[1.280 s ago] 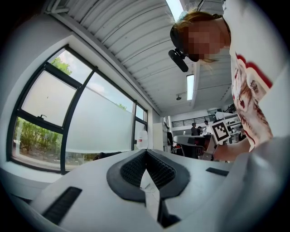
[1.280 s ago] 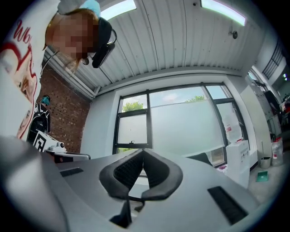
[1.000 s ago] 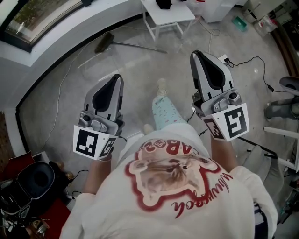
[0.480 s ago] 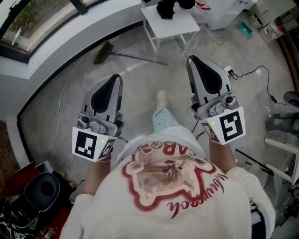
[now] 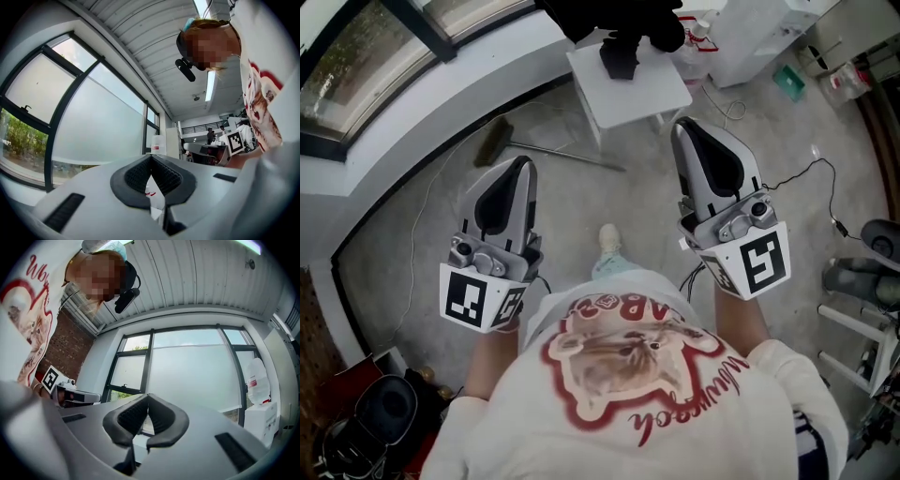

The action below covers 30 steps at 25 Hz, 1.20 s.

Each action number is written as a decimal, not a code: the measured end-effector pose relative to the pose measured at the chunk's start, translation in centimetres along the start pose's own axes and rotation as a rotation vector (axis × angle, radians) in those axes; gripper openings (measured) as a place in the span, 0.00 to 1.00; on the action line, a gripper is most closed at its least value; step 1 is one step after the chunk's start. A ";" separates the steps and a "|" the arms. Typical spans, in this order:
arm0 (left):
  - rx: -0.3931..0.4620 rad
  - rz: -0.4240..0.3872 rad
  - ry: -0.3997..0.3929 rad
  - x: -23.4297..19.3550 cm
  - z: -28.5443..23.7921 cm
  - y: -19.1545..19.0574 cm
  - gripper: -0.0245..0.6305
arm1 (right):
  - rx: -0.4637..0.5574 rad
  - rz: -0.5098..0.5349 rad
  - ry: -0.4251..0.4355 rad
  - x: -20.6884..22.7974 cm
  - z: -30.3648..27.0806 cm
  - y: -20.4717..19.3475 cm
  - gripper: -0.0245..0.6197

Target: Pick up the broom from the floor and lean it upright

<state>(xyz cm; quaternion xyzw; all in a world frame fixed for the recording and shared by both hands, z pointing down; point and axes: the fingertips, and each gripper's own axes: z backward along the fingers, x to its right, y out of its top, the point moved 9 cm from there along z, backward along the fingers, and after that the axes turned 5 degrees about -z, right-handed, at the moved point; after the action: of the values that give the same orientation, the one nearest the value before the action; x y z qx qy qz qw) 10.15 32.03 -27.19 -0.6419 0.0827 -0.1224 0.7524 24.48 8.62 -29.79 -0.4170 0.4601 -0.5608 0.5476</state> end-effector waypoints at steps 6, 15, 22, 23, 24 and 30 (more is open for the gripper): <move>-0.013 0.020 -0.028 -1.3 -6.0 -1.8 0.06 | -0.038 0.066 -0.061 4.9 -3.4 -2.2 0.08; -0.067 0.044 -0.046 -4.5 -11.2 -4.8 0.06 | -0.086 0.073 -0.067 8.3 -8.6 -5.7 0.08; -0.099 0.075 -0.083 -8.2 -13.9 -7.1 0.06 | -0.100 0.066 -0.084 9.4 -11.8 -7.5 0.08; -0.102 0.080 -0.097 -9.0 -14.7 -7.5 0.06 | -0.103 0.070 -0.096 9.8 -12.5 -7.7 0.08; -0.103 0.085 -0.111 -9.9 -15.6 -7.8 0.06 | -0.107 0.071 -0.109 10.3 -13.2 -8.0 0.08; -0.092 0.087 -0.216 -13.8 -21.0 -9.3 0.06 | -0.108 0.047 -0.201 12.5 -17.3 -10.0 0.08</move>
<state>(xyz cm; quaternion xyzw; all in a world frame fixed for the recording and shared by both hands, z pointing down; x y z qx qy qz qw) -9.73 14.83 -21.91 -0.6809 0.0345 -0.0161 0.7313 4.69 -3.08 -24.50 -0.4889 0.4421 -0.4776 0.5809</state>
